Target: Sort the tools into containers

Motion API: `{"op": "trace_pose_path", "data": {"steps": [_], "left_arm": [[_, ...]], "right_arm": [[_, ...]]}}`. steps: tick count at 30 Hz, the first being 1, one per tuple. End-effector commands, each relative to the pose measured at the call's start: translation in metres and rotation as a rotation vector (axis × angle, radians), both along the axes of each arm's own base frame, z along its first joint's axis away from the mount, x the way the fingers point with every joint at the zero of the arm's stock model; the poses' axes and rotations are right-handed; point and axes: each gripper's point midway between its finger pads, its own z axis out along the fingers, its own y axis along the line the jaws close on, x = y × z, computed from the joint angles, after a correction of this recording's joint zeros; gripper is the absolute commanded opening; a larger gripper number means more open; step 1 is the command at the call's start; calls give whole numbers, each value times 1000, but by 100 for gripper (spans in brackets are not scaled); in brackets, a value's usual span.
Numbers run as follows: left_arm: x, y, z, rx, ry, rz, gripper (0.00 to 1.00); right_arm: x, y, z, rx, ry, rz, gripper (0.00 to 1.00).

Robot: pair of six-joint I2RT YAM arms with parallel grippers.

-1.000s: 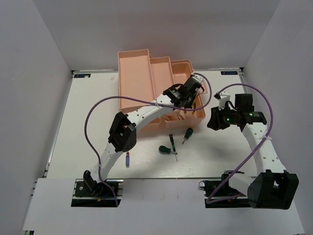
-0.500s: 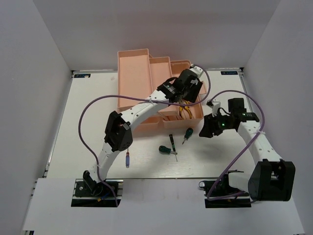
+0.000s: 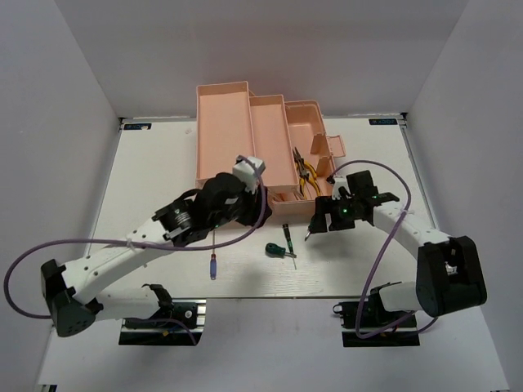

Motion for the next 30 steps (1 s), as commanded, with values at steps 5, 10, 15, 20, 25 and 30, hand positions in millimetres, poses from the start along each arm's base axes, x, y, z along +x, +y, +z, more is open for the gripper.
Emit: {"op": "trace_pose_path", "data": {"steps": [5, 10, 15, 20, 25, 30], "left_arm": [[-32, 10, -27, -5, 122, 9, 63], [-37, 9, -34, 27, 129, 3, 63], [-44, 13, -53, 82, 154, 7, 63], [-53, 11, -69, 79, 194, 5, 64], [-59, 7, -97, 108, 243, -4, 64], [-62, -10, -121, 162, 274, -44, 64]], "right_arm": [[46, -6, -18, -102, -68, -313, 76], [60, -2, -27, -94, -43, -419, 72], [63, -3, -38, -159, -50, -465, 71], [51, -11, -55, -236, -46, -461, 64], [33, -20, -57, -275, -22, -459, 30], [15, -15, -30, -211, -31, -386, 0]]}}
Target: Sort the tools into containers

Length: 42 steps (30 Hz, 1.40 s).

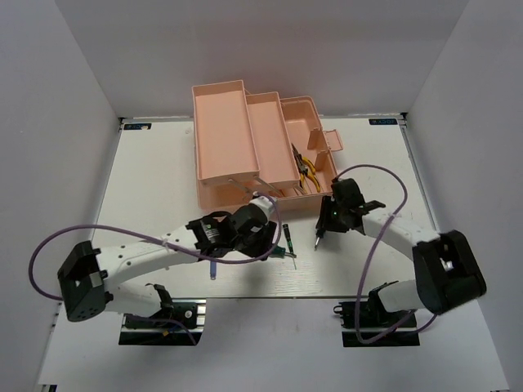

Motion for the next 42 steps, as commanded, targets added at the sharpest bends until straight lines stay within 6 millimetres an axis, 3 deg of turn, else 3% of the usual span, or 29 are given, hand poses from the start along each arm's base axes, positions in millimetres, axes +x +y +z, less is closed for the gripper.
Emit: {"op": "trace_pose_path", "data": {"steps": [1, 3, 4, 6, 7, 10, 11, 12, 14, 15, 16, 19, 20, 21, 23, 24, 28, 29, 30, 31, 33, 35, 36, 39, 40, 41, 42], "left_arm": [[-3, -19, -9, -9, 25, -39, 64], [-1, -32, -9, -18, 33, -61, 66], [1, -35, -11, -10, 37, -61, 69], [-1, -42, -25, 17, 77, -79, 74], [1, -45, -25, 19, 78, -79, 74], [-1, -52, -30, 5, 99, -88, 75], [-4, -51, -33, 5, 116, -85, 80], [-3, -53, -32, -4, 111, -85, 82], [-3, -54, -25, -31, 113, -69, 94], [-1, -53, -24, -45, 133, -42, 94], [1, -51, -21, -57, 145, -15, 94], [1, -49, -13, -96, 174, 71, 97], [1, -50, -9, -108, 189, 92, 97], [5, -52, -4, -122, 181, 116, 97], [1, -46, -5, -107, 226, 176, 97], [4, -43, -6, -99, 222, 205, 99], [8, -40, -6, -135, 255, 301, 99], [7, -34, -13, -109, 275, 352, 99], [6, -34, -11, -115, 289, 374, 99], [7, -30, -17, -93, 297, 405, 99], [6, -28, -17, -91, 332, 479, 99], [11, -28, -17, -111, 352, 566, 99], [11, -26, -22, -86, 367, 605, 99], [18, -30, -27, -92, 396, 736, 97], [19, -32, -28, -89, 409, 763, 97], [25, -35, -24, -102, 402, 800, 96], [28, -37, -32, -99, 412, 851, 93]], "right_arm": [[-21, 4, 35, 68, -37, 87, 0], [-19, 10, 59, 90, -115, 185, 0], [-22, 24, 93, 176, -196, 266, 0], [-19, 29, 118, 167, -296, 370, 0], [-18, 34, 146, 198, -378, 411, 0], [-2, 40, 187, 168, -558, 517, 0], [3, 44, 197, 173, -592, 537, 0], [10, 50, 202, 178, -620, 555, 0], [24, 63, 204, 205, -642, 591, 0], [35, 71, 228, 223, -713, 601, 0], [45, 80, 214, 237, -668, 617, 0], [72, 99, 257, 281, -759, 608, 0], [88, 107, 238, 275, -708, 605, 0], [97, 113, 253, 292, -736, 595, 0], [116, 124, 257, 293, -742, 596, 0], [125, 131, 268, 300, -764, 604, 0], [146, 143, 260, 298, -720, 601, 0], [150, 150, 243, 308, -677, 619, 11], [152, 153, 244, 314, -675, 633, 32], [151, 155, 245, 308, -670, 659, 66], [147, 159, 239, 339, -617, 692, 89], [142, 158, 247, 343, -629, 701, 90], [142, 151, 257, 330, -668, 698, 90], [133, 129, 259, 293, -693, 668, 90], [129, 127, 269, 294, -715, 668, 90], [128, 116, 261, 288, -696, 644, 90], [117, 107, 279, 289, -736, 635, 90]]}}
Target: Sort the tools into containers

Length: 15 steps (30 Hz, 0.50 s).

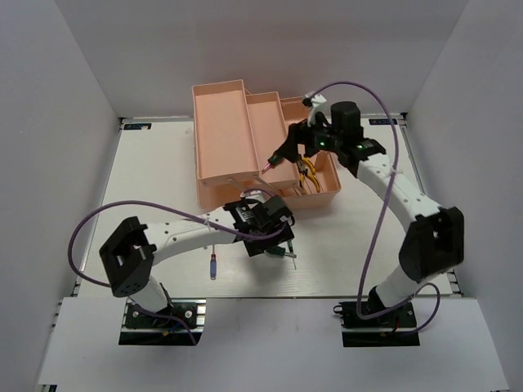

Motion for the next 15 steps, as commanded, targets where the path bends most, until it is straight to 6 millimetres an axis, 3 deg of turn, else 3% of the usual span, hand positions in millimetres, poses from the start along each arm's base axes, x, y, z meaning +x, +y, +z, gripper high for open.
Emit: {"op": "trace_pose_path", "data": {"steps": [1, 3, 4, 6, 7, 9, 15], "left_arm": [[19, -3, -3, 2, 10, 229, 93], [30, -8, -3, -13, -2, 308, 89], [31, -6, -6, 9, 6, 340, 86], [32, -1, -21, 69, 24, 391, 76], [35, -2, -22, 71, 16, 405, 75], [38, -3, -31, 72, 13, 426, 75], [39, 3, -49, 146, 18, 452, 69]], "right_arm": [[-20, -31, 42, 37, -112, -31, 90], [-31, -51, 26, 24, -82, -66, 90], [-39, -56, 33, 30, -104, -75, 90], [-49, -76, 18, 12, -80, -119, 90], [-56, -82, 25, 17, -98, -131, 90], [-67, -100, 9, -8, -77, -159, 90], [-89, -130, -7, -16, -45, -232, 90]]}}
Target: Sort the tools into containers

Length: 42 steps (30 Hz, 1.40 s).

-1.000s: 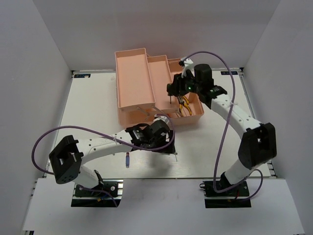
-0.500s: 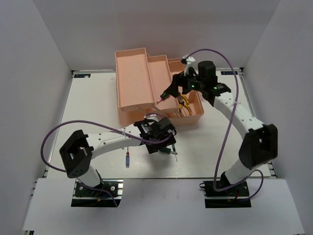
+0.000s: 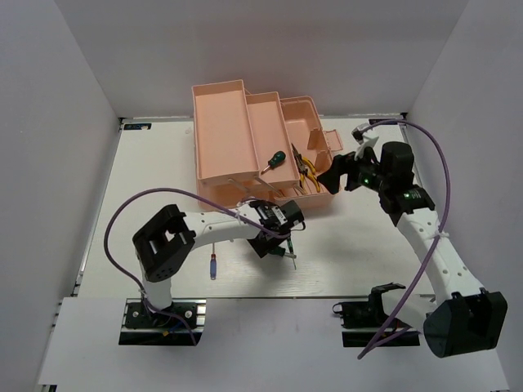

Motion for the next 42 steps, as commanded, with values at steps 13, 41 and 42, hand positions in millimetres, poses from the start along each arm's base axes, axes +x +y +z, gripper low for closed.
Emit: {"op": "trace_pose_path", "data": {"steps": [13, 41, 42], "left_arm": [[9, 0, -8, 103, -31, 26, 24], [230, -7, 242, 383, -671, -516, 0], [238, -6, 237, 390, -668, -520, 1]], "right_arm": [[-18, -35, -13, 19, 57, -82, 90], [-124, -9, -129, -112, 317, 417, 36], [-119, -12, -135, -150, 324, 388, 38]]}}
